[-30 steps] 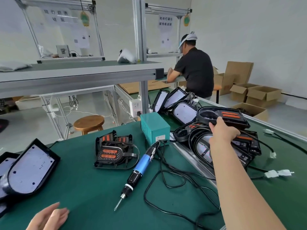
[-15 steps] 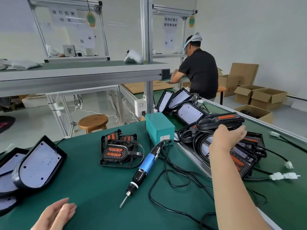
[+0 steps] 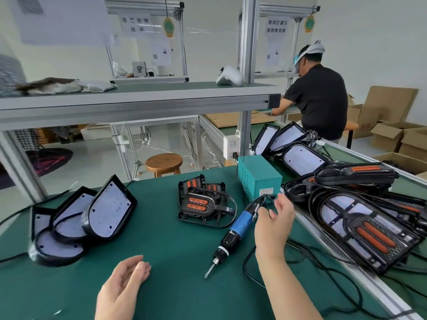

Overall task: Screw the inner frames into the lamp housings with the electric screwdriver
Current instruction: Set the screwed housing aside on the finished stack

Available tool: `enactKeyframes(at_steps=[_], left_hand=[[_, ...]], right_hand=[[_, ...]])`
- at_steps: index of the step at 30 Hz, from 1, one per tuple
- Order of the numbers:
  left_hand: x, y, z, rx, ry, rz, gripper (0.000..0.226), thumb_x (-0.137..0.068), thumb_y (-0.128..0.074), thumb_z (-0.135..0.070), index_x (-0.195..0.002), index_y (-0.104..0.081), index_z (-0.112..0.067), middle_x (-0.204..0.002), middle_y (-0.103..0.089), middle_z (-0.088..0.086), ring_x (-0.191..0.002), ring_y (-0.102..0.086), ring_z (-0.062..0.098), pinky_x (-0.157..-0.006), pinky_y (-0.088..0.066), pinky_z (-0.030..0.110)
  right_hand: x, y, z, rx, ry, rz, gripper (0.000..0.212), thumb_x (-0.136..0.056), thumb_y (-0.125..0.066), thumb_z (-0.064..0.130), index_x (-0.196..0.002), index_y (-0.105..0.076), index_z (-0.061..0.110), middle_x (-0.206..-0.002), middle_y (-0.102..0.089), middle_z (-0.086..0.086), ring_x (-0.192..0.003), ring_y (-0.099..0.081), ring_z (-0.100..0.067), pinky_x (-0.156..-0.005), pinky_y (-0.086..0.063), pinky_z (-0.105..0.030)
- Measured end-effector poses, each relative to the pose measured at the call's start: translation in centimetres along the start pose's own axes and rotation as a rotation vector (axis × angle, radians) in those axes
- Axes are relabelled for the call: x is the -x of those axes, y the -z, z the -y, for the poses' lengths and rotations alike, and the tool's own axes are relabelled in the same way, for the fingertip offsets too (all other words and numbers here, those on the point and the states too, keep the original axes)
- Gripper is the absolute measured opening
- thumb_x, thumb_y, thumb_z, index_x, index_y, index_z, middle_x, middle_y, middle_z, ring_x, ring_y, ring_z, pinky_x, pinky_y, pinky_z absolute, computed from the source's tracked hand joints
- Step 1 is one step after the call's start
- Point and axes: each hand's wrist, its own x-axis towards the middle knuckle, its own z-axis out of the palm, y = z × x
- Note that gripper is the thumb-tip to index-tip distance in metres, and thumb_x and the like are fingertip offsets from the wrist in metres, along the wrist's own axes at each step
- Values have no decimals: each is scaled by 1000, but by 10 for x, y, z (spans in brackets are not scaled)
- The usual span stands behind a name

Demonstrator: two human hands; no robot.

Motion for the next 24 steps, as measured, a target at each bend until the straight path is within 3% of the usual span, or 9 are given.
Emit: enactKeyframes(at_steps=[3,5,8,10,12,15,18,21,24], left_hand=[[-3,2,4,-33,14,8,14,-97,-62,-5,-101,-73,-11,-91,-79,7,-93,-77,24,-93,-58,40],[-4,3,7,-43,19,17,13,-97,-63,-7,-102,-73,-13,-92,-79,6,-92,-77,21,-97,-55,45],[-3,3,7,-45,33,24,11,-97,-65,-11,-102,-73,-16,-93,-79,4,-92,-77,18,-98,-53,47],[-1,3,4,-34,39,28,8,-95,-70,-21,-101,-73,-17,-94,-79,4,-94,-76,18,-98,-54,46],[1,4,1,-35,44,25,23,-84,-69,-35,-100,-74,-19,-95,-78,2,-95,-75,17,-97,-55,44],[2,6,-1,-61,39,36,20,-85,-68,-35,-100,-73,-22,-94,-78,-2,-95,-75,16,-95,-55,40],[3,6,0,-80,44,16,6,-95,-68,-20,-98,-73,-23,-93,-78,-4,-94,-75,15,-92,-55,34],[5,5,-3,-89,44,6,9,-96,-66,-16,-98,-72,-22,-93,-77,-3,-95,-74,15,-91,-55,31],[6,6,-5,-96,50,5,7,-96,-66,-18,-98,-72,-22,-94,-77,-2,-95,-73,13,-92,-56,31]], right_hand=[[23,-15,-15,152,70,183,48,-94,-55,-3,-139,-51,15,-133,-46,6,-130,-44,-15,-110,-36,-31],[26,-22,-24,399,188,334,37,-94,-60,5,-129,-60,17,-126,-54,7,-134,-41,-19,-115,-31,-36],[24,-32,-33,884,387,494,18,-98,-60,37,-105,-73,26,-120,-67,9,-136,-44,-20,-122,-15,-42],[25,-39,-37,1104,437,566,33,-99,-51,52,-89,-74,30,-112,-70,13,-136,-44,-18,-124,-7,-44],[28,-45,-40,1235,490,602,42,-100,-43,55,-86,-74,30,-109,-72,14,-139,-41,-19,-125,-6,-46],[32,-50,-40,1306,545,607,39,-102,-40,48,-97,-75,30,-108,-73,13,-143,-39,-18,-124,-1,-46],[36,-53,-39,1339,590,633,38,-105,-37,39,-104,-74,32,-110,-71,17,-143,-37,-12,-124,2,-44],[43,-55,-39,1304,628,673,37,-105,-38,33,-102,-74,33,-109,-70,18,-143,-36,-11,-124,5,-44],[57,-60,-36,1220,730,674,33,-102,-48,23,-92,-79,29,-103,-74,12,-136,-46,-18,-123,3,-47]])
